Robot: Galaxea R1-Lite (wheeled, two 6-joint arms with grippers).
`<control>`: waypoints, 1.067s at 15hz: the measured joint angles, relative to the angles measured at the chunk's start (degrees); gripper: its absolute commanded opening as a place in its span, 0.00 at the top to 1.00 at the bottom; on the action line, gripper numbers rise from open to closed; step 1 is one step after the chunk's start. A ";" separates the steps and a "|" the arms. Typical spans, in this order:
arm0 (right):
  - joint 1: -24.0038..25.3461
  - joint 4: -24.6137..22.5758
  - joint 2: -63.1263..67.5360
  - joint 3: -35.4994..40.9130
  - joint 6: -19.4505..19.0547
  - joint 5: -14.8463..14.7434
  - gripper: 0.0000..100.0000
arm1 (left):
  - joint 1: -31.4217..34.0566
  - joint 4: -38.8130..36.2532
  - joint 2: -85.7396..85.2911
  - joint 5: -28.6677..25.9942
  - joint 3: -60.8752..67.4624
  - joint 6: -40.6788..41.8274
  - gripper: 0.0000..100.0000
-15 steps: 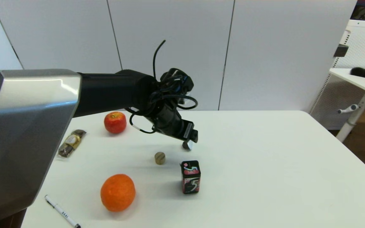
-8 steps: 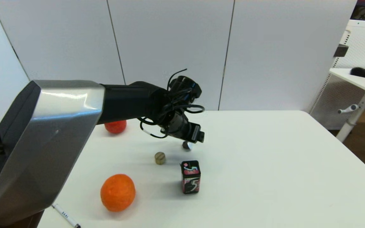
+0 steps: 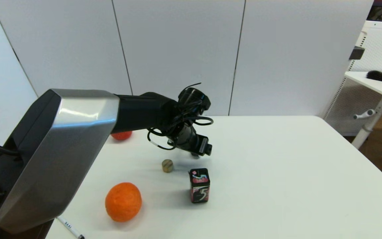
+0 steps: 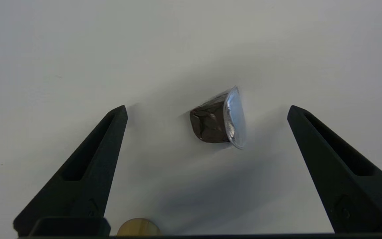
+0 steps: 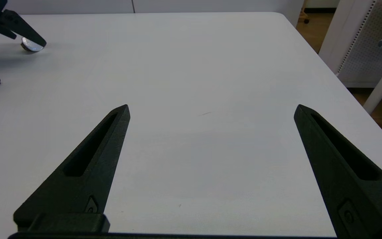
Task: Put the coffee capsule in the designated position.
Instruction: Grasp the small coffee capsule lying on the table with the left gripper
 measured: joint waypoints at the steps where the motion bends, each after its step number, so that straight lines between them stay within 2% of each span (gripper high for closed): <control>1: 0.00 -0.02 0.00 0.00 0.02 0.00 0.00 | 0.00 -0.06 0.17 -0.04 0.13 0.00 0.00; 16: 0.00 -0.02 0.00 0.00 0.02 -0.02 0.00 | -3.00 0.05 0.21 -0.06 1.16 -0.06 0.00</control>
